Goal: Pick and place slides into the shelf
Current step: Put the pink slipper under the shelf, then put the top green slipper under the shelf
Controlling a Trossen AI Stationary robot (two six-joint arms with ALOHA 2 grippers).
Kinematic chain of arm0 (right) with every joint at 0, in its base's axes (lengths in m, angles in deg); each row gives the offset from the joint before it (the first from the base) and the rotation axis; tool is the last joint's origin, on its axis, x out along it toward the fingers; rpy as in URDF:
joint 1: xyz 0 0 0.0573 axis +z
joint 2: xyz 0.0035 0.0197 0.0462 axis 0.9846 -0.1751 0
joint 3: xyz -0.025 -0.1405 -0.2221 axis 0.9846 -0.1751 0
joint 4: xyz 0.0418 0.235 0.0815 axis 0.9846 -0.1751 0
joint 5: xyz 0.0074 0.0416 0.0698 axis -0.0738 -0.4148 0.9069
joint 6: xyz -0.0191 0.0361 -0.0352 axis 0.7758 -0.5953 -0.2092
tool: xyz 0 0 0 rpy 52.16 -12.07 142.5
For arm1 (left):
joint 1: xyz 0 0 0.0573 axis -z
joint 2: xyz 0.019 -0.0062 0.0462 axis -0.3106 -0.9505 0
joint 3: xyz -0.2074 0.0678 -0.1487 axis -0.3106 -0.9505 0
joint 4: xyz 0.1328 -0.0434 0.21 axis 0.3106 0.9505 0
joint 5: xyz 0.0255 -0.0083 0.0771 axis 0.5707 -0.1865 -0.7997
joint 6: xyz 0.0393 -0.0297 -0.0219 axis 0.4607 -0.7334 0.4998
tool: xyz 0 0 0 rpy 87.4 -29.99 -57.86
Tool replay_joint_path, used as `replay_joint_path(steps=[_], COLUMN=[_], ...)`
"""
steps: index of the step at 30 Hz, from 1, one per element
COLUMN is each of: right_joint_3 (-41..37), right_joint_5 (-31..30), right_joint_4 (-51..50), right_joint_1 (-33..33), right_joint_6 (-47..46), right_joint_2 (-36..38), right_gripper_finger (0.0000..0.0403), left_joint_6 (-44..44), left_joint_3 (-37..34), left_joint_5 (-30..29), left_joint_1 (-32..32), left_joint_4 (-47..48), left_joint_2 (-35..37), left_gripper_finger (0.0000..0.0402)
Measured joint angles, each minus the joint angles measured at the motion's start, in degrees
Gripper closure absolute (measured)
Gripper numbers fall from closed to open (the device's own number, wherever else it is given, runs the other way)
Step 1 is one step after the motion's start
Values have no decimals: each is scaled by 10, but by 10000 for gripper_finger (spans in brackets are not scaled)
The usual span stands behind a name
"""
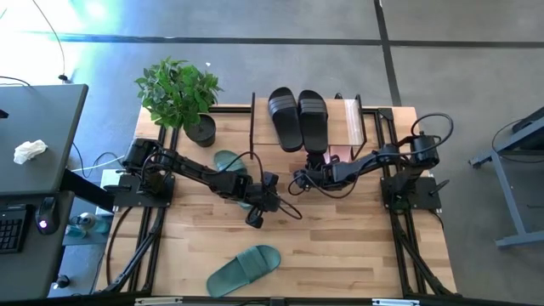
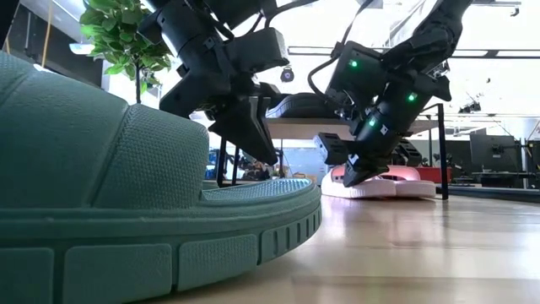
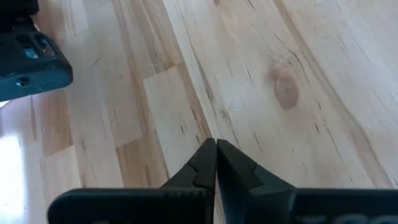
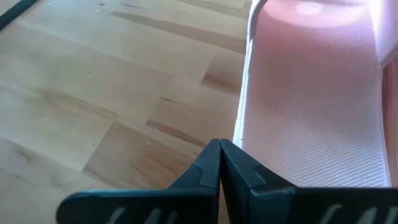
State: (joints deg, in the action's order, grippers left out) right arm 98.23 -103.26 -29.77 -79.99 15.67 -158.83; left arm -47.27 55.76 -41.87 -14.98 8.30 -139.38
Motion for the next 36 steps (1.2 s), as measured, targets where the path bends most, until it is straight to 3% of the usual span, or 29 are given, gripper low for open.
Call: replay_joint_path(steps=[9,20,30,36], right_joint_3=[0,0,0,0], right_joint_5=[11,1,134,184], right_joint_4=[2,-2,0,6], right_joint_1=[-5,40,100,145], right_joint_6=[13,26,96,157], right_joint_2=[0,27,81,144], right_gripper_finger=[403,403,403,403], left_joint_6=[0,0,-27,14], left_joint_3=[0,0,-1,0], left_joint_5=[0,4,162,240], left_joint_1=[0,0,21,65], left_joint_4=[2,5,71,137], left_joint_2=[0,0,20,74], left_gripper_finger=[399,399,399,399])
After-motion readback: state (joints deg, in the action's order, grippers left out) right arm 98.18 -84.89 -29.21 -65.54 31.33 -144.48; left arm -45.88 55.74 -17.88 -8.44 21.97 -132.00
